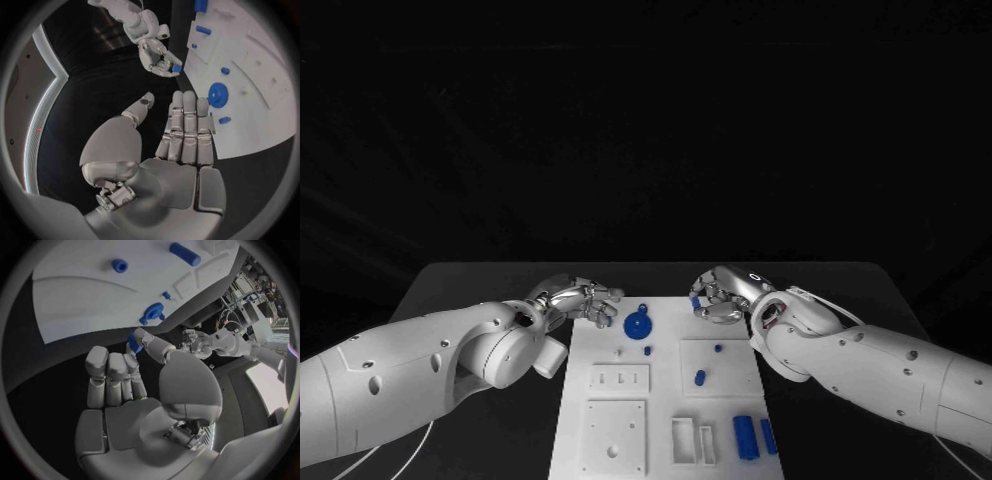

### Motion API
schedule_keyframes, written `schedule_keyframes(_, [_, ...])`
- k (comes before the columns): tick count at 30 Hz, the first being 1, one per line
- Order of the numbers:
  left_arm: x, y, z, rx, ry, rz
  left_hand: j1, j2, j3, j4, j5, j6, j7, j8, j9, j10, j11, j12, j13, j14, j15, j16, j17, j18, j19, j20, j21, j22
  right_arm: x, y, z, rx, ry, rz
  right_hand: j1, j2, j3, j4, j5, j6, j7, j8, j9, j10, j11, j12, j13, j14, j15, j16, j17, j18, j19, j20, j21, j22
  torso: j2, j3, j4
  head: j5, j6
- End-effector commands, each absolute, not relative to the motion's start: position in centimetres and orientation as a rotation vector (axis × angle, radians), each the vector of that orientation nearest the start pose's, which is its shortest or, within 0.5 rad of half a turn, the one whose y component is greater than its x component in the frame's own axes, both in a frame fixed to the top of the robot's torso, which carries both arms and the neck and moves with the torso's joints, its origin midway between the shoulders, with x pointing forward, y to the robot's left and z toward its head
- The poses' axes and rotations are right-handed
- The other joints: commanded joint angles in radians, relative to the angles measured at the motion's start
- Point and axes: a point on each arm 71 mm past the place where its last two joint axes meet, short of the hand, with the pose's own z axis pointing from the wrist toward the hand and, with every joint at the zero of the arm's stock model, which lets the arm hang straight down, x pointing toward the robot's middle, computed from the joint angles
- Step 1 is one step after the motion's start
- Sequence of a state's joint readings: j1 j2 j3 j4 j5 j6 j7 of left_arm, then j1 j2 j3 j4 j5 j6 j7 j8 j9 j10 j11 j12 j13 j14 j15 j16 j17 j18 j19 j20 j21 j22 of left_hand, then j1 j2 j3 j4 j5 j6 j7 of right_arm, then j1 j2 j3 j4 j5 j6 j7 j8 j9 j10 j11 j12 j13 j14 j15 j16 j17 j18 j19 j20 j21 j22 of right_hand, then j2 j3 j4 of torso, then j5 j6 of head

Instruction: Assemble the parts on the task board

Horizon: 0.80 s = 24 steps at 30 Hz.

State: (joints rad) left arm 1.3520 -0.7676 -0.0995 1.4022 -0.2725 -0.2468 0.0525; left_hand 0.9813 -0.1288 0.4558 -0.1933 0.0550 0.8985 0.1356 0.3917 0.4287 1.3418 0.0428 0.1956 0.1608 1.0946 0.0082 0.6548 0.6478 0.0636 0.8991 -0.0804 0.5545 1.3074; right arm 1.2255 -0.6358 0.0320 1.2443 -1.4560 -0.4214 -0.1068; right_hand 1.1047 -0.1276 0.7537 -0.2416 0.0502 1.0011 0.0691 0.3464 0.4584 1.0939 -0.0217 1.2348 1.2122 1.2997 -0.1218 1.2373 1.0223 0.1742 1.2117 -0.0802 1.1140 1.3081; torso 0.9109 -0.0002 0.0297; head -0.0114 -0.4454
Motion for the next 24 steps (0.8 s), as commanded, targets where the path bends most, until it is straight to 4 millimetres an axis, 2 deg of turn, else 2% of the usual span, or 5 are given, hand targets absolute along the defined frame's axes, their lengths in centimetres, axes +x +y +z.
schedule_keyframes(1, [52.6, 19.2, -15.4, -0.83, 1.867, -1.166, -0.026, -0.006, -0.002, 0.02, -0.002, 0.009, -0.002, -0.007, -0.002, 0.01, -0.002, 0.004, 0.007, 0.002, -0.006, 0.014, 0.005, 0.004, 0.0, -0.008, 0.013, 0.025, 54.7, -16.6, -15.7, -0.058, 1.52, 0.517, 0.001, 0.006, 0.006, -0.003, -0.001, 0.032, 0.022, 0.014, 0.029, 0.007, 0.002, 0.005, 0.002, 0.001, -0.006, -0.006, 0.002, 0.088, 0.002, -0.007, 0.006, 0.014, -0.018, -0.0006, -0.0021, 0.002, -0.002])
schedule_keyframes(10, [53.0, 16.4, -15.8, -0.813, 1.912, -1.099, -0.067, -0.06, 0.009, 0.062, -0.006, -0.024, 0.015, -0.037, -0.016, -0.035, 0.02, -0.028, 0.009, -0.044, 0.008, 0.011, -0.003, -0.006, -0.038, -0.003, 0.014, 0.02, 53.6, -13.2, -15.2, -0.066, 1.506, 0.546, -0.002, 0.002, 0.017, -0.007, -0.001, 0.033, 0.021, 0.015, 0.031, 0.009, 0.002, 0.003, 0.001, 0.002, -0.006, -0.008, 0.001, 0.088, 0.005, -0.006, 0.005, 0.012, -0.038, -0.0003, 0.003, 0.008, -0.01])
schedule_keyframes(14, [53.0, 15.6, -15.9, -0.787, 1.925, -1.081, -0.082, -0.074, 0.017, 0.086, -0.006, -0.022, 0.015, -0.037, -0.016, -0.036, 0.02, -0.03, 0.013, -0.047, 0.01, 0.013, -0.004, -0.005, -0.041, -0.001, 0.016, 0.02, 53.2, -12.3, -15.1, -0.074, 1.505, 0.559, -0.003, 0.0, 0.023, -0.008, -0.001, 0.034, 0.021, 0.015, 0.032, 0.011, 0.002, 0.004, 0.001, 0.003, -0.006, -0.008, 0.001, 0.088, 0.006, -0.006, 0.005, 0.012, -0.044, -0.0001, -0.0003, 0.012, -0.015])
schedule_keyframes(19, [53.2, 15.3, -16.0, -0.792, 1.918, -1.053, -0.101, -0.101, 0.041, 0.139, -0.006, -0.019, 0.013, -0.037, -0.016, -0.039, 0.021, -0.034, 0.019, -0.053, 0.011, 0.017, -0.007, -0.002, -0.048, 0.0, 0.019, 0.02, 52.8, -11.3, -15.0, -0.084, 1.509, 0.579, -0.004, -0.001, 0.027, -0.009, -0.001, 0.035, 0.021, 0.015, 0.032, 0.013, 0.001, 0.004, 0.001, 0.004, -0.006, -0.009, 0.0, 0.088, 0.008, -0.006, 0.004, 0.011, -0.048, 0.0012, -0.0012, 0.014, -0.019])
schedule_keyframes(24, [53.4, 15.2, -16.0, -0.792, 1.917, -1.043, -0.102, -0.107, 0.047, 0.155, -0.005, -0.02, 0.014, -0.038, -0.016, -0.043, 0.022, -0.037, 0.022, -0.057, 0.013, 0.017, -0.009, -0.002, -0.053, 0.002, 0.021, 0.02, 52.3, -10.6, -15.0, -0.095, 1.509, 0.599, -0.006, -0.002, 0.03, -0.009, -0.001, 0.035, 0.021, 0.015, 0.033, 0.014, 0.001, 0.004, 0.001, 0.005, -0.006, -0.01, 0.0, 0.088, 0.009, -0.006, 0.004, 0.011, -0.046, 0.002, 0.0008, 0.019, -0.022])
